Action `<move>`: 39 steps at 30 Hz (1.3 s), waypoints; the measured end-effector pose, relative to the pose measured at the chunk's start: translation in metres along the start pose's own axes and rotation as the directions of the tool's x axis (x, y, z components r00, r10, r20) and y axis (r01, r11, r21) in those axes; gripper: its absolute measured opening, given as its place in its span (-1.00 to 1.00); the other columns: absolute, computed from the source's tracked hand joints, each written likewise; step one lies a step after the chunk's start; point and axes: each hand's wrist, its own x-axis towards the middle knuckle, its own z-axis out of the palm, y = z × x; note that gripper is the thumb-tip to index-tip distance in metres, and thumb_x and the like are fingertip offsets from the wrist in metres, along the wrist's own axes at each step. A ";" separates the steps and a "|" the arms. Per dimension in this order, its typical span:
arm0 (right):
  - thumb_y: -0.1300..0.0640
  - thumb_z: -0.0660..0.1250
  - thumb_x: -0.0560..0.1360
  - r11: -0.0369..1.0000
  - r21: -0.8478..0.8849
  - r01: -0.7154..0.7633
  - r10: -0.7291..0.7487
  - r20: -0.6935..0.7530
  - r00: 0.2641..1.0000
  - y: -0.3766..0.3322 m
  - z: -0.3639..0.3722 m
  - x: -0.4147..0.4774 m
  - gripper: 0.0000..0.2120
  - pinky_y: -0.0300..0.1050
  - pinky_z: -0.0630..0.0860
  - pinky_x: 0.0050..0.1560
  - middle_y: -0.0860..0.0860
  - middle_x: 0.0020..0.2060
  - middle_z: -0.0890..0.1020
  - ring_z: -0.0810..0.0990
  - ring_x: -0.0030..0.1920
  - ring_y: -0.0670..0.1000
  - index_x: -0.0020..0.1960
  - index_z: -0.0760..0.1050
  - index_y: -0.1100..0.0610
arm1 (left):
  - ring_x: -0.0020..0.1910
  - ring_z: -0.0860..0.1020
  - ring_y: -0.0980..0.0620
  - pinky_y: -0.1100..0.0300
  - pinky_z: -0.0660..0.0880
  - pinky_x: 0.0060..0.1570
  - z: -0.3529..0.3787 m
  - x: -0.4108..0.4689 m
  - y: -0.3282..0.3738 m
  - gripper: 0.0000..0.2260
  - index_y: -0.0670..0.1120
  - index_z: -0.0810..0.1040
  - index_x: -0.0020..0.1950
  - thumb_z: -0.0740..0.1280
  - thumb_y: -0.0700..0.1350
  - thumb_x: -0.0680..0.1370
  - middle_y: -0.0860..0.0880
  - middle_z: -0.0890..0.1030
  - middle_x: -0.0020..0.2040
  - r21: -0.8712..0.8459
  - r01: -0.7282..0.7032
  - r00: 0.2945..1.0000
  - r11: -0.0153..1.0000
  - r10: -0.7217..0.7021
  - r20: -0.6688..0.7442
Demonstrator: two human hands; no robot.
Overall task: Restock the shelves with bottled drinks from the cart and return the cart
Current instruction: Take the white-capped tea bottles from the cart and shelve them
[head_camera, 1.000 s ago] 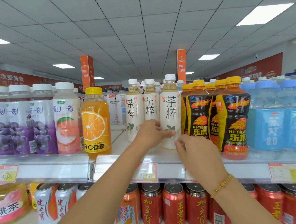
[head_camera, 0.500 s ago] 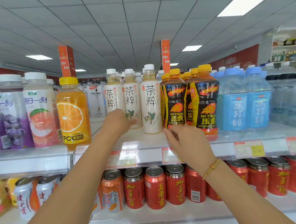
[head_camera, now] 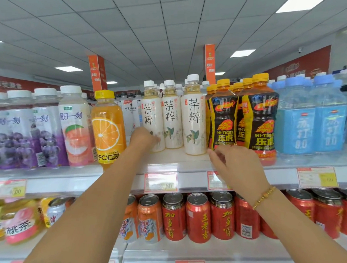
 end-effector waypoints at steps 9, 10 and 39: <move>-0.01 0.31 0.50 0.999 0.007 0.034 -0.034 -0.043 0.998 0.003 0.006 0.000 -0.65 -0.37 -0.02 -0.51 -0.10 -0.57 0.41 0.37 -0.56 -0.04 -0.41 0.31 0.01 | 0.10 0.56 -0.15 0.15 0.45 -0.15 0.011 0.015 -0.003 -0.65 -0.23 0.46 0.13 0.43 -0.06 0.47 -0.17 0.58 0.11 -0.003 0.008 0.999 1.000 -0.008 -0.042; -0.01 0.32 0.48 0.999 0.001 0.044 -0.044 -0.048 0.998 0.003 0.007 0.000 -0.65 -0.39 -0.03 -0.51 -0.10 -0.58 0.41 0.37 -0.57 -0.05 -0.42 0.30 0.01 | 0.09 0.56 -0.15 0.16 0.43 -0.18 0.012 0.017 -0.003 -0.66 -0.23 0.46 0.12 0.43 -0.06 0.47 -0.17 0.58 0.10 0.006 0.009 0.999 1.000 -0.008 -0.038; 0.11 0.35 0.47 0.579 0.067 -0.813 0.747 0.356 0.561 0.190 -0.061 -0.360 -0.83 0.01 0.51 -0.06 0.02 -0.14 0.61 0.56 -0.23 0.03 0.01 0.53 0.17 | -0.20 0.57 0.22 0.37 0.48 -0.15 0.260 -0.365 -0.006 -0.81 0.03 0.51 -0.25 0.31 0.13 0.42 0.09 0.60 -0.18 -0.662 -0.301 0.494 0.686 0.706 0.507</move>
